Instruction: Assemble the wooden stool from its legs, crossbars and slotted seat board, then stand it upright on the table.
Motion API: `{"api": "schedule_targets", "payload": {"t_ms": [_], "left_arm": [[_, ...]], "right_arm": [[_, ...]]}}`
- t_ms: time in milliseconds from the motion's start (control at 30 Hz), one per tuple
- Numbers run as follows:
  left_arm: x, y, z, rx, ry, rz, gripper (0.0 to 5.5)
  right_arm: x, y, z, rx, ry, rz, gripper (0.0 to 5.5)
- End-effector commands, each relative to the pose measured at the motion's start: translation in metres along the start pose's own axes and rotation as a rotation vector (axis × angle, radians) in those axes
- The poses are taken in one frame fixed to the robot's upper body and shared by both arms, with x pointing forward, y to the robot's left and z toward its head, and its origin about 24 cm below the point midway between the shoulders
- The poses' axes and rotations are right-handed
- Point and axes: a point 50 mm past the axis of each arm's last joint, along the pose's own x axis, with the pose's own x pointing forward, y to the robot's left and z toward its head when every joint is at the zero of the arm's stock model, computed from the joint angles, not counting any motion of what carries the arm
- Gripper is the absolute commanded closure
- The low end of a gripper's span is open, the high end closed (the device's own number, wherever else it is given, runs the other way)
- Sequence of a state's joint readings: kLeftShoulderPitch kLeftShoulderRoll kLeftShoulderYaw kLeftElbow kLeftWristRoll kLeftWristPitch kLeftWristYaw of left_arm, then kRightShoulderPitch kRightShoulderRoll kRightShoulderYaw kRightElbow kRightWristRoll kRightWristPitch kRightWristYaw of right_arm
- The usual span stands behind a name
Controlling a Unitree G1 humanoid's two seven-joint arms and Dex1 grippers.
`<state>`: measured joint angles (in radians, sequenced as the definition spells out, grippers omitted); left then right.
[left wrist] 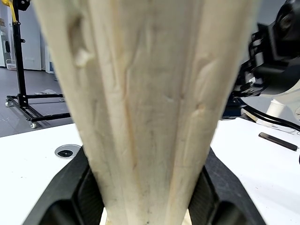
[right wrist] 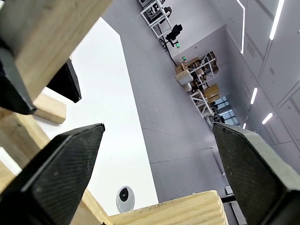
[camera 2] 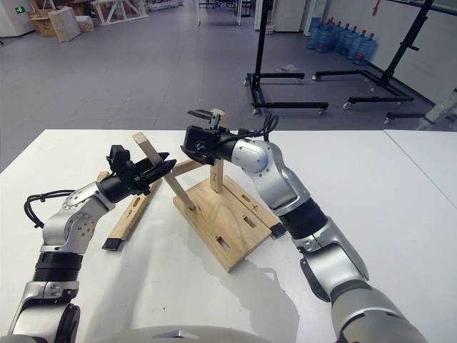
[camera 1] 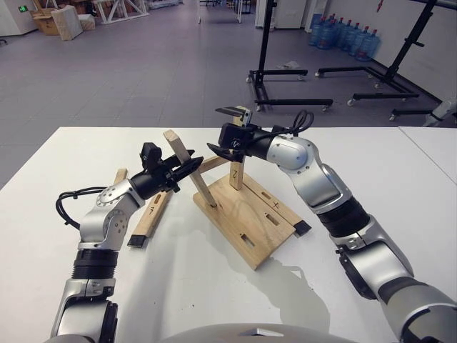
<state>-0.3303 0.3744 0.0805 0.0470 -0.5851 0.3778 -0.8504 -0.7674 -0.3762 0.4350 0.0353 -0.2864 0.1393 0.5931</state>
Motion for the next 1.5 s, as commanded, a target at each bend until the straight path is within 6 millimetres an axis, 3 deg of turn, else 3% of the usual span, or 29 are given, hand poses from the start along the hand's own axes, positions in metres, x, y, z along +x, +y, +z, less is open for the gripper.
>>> {"api": "schedule_targets", "payload": {"t_ms": [33,400,1000,1500], "left_arm": [[0.003,0.0,0.002,-0.006,0.017,-0.009,3.48],[0.007,-0.003,0.002,0.006,0.038,-0.027,3.48],[0.008,-0.006,0.0,0.055,0.134,-0.043,3.48],[0.017,-0.016,-0.038,0.004,0.268,-0.082,3.48]], "right_arm": [[0.009,0.001,0.003,-0.05,-0.009,0.003,1.28],[0.024,0.014,-0.004,-0.074,-0.005,0.031,1.28],[0.015,0.044,-0.019,-0.085,0.037,0.094,1.28],[-0.001,0.088,-0.048,-0.071,0.144,0.188,1.28]]}}
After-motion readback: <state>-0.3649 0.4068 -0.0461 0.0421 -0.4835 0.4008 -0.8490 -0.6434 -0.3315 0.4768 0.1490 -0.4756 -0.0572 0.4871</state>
